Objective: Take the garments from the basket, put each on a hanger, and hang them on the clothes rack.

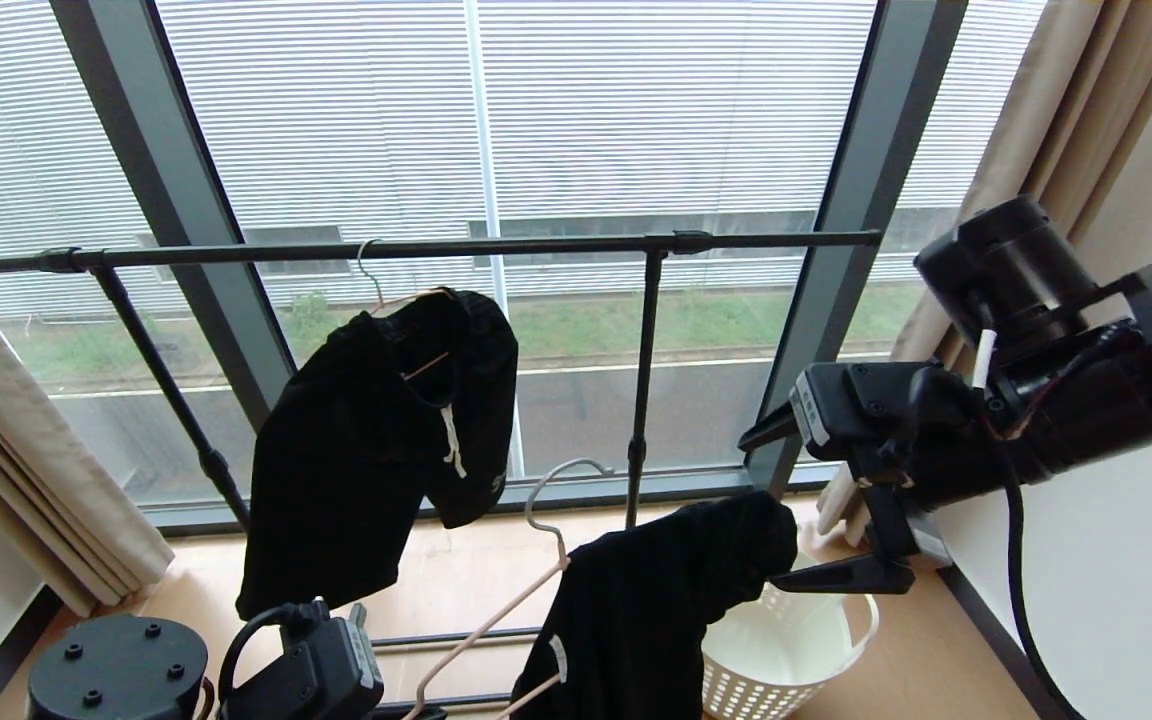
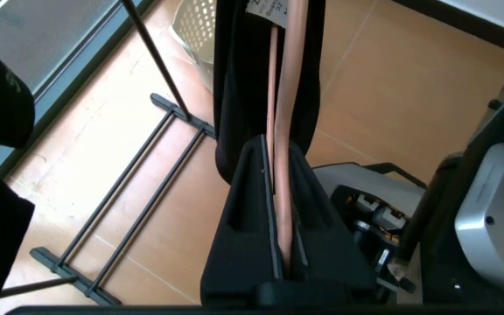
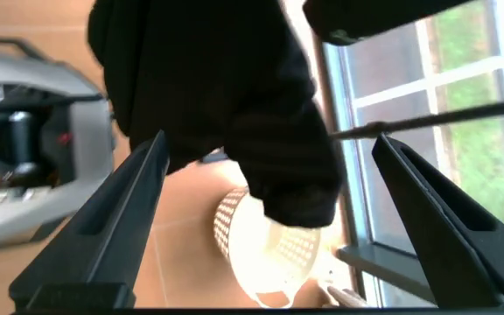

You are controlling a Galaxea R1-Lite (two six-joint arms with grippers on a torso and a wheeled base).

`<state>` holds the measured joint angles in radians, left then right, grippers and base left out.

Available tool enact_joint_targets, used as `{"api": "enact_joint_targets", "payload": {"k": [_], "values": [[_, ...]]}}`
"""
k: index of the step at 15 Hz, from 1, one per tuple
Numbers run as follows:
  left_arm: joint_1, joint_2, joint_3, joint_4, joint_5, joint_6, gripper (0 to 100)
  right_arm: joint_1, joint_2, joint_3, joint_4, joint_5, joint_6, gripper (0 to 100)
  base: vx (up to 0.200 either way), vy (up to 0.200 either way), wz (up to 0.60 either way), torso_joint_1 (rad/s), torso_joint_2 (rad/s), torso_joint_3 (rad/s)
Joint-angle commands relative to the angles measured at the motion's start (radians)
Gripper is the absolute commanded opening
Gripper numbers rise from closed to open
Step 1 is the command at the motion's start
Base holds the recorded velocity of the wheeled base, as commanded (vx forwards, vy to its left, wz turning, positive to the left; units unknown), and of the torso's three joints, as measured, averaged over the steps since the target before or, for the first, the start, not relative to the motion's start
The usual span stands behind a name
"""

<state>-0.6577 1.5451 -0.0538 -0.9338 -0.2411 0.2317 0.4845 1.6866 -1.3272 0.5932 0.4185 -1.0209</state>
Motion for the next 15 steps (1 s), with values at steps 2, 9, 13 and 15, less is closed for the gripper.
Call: {"api": "enact_joint_targets", "payload": {"k": [2, 9, 13, 15], "values": [[-0.013, -0.016, 0.005, 0.0, 0.0, 0.0, 0, 0.005, 0.157, -0.164, 0.154, 0.016, -0.074, 100, 0.0, 0.0, 0.0, 0.0, 0.0, 0.0], [-0.013, -0.022, 0.005, 0.0, 0.0, 0.0, 0, 0.063, 0.262, -0.233, 0.2, 0.017, -0.074, 100, 0.0, 0.0, 0.0, 0.0, 0.0, 0.0], [-0.013, -0.022, 0.003, 0.0, 0.0, 0.0, 0, 0.079, 0.289, -0.248, 0.197, 0.016, -0.073, 100, 0.0, 0.0, 0.0, 0.0, 0.0, 0.0], [-0.013, -0.022, 0.003, 0.0, 0.0, 0.0, 0, 0.08, 0.301, -0.265, 0.197, 0.016, -0.071, 100, 0.0, 0.0, 0.0, 0.0, 0.0, 0.0]]}}
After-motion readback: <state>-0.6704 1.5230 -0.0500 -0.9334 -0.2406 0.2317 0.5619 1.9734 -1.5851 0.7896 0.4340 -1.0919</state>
